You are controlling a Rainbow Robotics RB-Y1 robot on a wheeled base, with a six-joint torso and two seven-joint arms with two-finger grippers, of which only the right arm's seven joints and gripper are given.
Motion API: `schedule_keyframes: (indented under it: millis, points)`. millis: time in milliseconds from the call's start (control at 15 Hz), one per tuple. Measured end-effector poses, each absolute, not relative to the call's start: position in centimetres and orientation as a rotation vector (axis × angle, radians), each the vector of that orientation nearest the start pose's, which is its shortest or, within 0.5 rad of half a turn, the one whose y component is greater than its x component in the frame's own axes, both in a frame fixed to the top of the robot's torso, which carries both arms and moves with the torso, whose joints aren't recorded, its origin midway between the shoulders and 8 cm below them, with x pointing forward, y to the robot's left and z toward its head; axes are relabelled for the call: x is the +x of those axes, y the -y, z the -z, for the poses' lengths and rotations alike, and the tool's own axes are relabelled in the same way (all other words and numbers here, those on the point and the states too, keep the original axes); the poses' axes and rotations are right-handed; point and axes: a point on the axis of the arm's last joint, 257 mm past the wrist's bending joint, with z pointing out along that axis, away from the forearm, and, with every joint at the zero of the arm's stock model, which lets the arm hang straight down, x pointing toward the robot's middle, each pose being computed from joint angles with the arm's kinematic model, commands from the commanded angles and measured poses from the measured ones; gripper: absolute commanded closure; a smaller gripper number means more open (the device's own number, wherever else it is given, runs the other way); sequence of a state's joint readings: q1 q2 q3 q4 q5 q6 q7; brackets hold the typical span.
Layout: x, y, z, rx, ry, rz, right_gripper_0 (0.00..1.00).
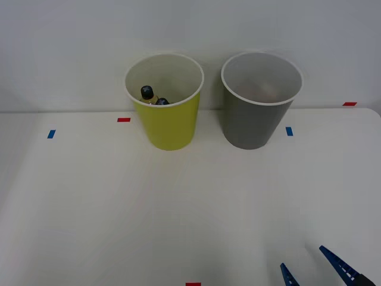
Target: Put cans in the gray bin, plastic bottles in the light green bin
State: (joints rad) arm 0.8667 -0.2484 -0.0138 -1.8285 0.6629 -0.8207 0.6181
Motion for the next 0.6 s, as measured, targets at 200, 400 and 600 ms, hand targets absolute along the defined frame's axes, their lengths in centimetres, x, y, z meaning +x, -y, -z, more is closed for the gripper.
schedule_keyframes:
  millis: [200,400,600]
  points:
    - [24.02,23.07,28.49,-0.195,-1.602,-0.418,0.0]
    - [24.02,23.08,28.49,-0.195,-1.602,-0.418,0.0]
    - [24.02,23.08,28.49,-0.196,-1.602,-0.418,0.0]
